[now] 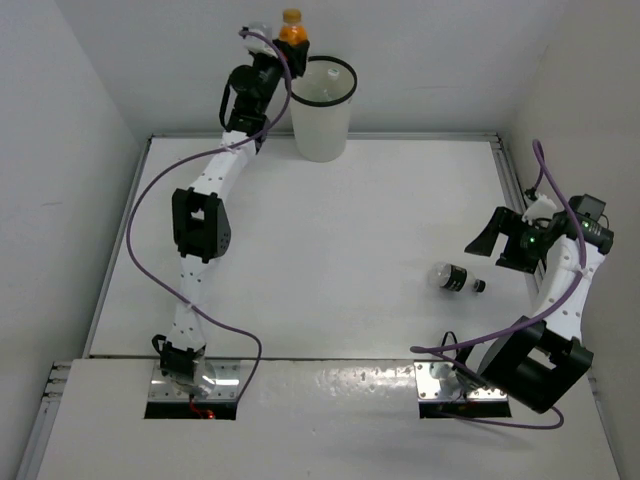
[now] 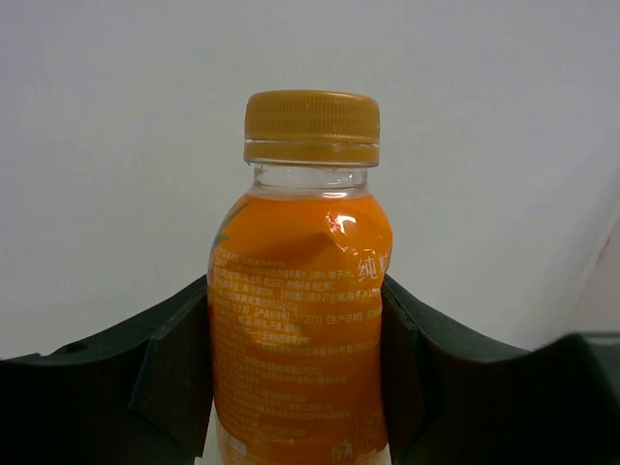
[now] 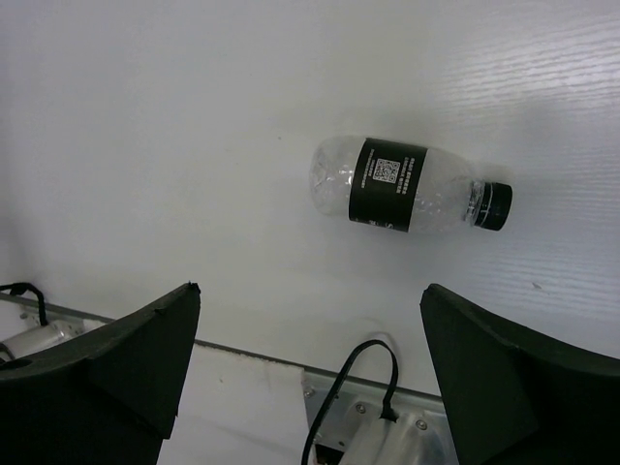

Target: Put the plastic bottles in the bin

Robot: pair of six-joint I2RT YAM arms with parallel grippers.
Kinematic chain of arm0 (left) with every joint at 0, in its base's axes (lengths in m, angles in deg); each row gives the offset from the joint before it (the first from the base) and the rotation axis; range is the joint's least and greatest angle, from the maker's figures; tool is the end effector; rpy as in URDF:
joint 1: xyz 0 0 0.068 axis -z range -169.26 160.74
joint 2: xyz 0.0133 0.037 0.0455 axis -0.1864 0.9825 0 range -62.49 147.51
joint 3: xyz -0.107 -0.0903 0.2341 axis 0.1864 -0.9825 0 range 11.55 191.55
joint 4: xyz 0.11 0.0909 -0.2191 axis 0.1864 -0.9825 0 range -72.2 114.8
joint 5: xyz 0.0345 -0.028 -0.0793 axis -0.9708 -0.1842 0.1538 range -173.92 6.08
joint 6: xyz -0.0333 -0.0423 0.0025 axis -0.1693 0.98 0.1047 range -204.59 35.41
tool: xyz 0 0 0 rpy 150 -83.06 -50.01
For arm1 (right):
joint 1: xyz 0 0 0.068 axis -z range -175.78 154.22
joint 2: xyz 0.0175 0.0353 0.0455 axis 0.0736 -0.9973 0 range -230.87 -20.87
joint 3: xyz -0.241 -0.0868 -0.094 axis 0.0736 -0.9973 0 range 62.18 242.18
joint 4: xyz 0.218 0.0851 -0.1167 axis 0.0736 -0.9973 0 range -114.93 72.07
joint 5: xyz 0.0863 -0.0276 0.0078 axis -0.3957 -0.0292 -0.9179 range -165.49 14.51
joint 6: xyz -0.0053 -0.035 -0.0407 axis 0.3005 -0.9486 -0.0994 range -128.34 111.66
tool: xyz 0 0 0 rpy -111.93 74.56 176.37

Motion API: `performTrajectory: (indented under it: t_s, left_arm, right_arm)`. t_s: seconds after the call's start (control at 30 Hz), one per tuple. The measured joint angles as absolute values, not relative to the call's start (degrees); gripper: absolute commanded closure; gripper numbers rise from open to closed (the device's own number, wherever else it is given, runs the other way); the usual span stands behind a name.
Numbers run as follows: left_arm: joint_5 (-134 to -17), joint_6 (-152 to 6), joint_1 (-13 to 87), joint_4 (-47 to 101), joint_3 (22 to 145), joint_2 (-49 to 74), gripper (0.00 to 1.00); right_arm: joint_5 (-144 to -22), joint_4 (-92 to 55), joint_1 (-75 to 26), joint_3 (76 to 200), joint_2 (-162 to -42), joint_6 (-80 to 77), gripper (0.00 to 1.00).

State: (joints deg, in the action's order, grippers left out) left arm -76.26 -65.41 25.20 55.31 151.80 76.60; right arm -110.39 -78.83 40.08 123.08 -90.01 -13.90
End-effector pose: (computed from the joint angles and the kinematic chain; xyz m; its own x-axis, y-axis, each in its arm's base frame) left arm 0.5373 -0.1435 0.4086 0.3626 -0.4297 -0.8270 0.5045 0.8366 -0.2135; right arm 0.1854 -0.1088 0.2880 -0.7843 0.4688 -0.4062 0.2405 0.8334 0.4976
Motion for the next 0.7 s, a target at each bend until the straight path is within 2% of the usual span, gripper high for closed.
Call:
performTrajectory:
  t_s: [0.13,0.2,0.3,0.37,0.43,0.5,0.57,0.7]
  left_arm:
    - [-74.8,-65.2,25.9,55.9,148.6,79.6,1.00]
    - [-74.8,-65.0,26.1,56.3,149.2,81.3,0.96]
    - [-74.8,-65.0,26.2,56.6,151.3,83.8,0.54]
    - [-74.6,-65.0,26.2,56.5,151.3,84.1,0.32]
    - [-74.2,-65.1,26.2,56.6,151.3,84.1,0.27]
    - [-73.6,-65.1,26.2,57.0,151.3,84.1,0.17]
    - [-73.1,-65.5,26.2,57.1,151.3,84.1,0.07]
    - [-71.6,-66.4,26.2,56.9,151.3,83.8,0.00]
  right_arm:
    - [-110.7,-78.3,40.0,123.1,-90.4,-13.9,0.08]
    - [-110.7,-78.2,39.6,123.1,-91.3,-13.9,0.09]
    - [-110.6,-78.3,38.7,123.2,-92.9,-13.9,0.09]
    - [-110.4,-78.2,38.0,123.3,-93.3,-13.9,0.09]
    - [-110.0,-78.1,37.0,123.3,-93.3,-13.9,0.09]
    - [-109.7,-77.9,35.7,123.3,-93.3,-13.9,0.09]
    - [-108.5,-77.3,34.3,123.3,-92.9,-13.9,0.05]
    - [-105.1,-76.3,30.6,123.2,-91.1,-14.4,0.03]
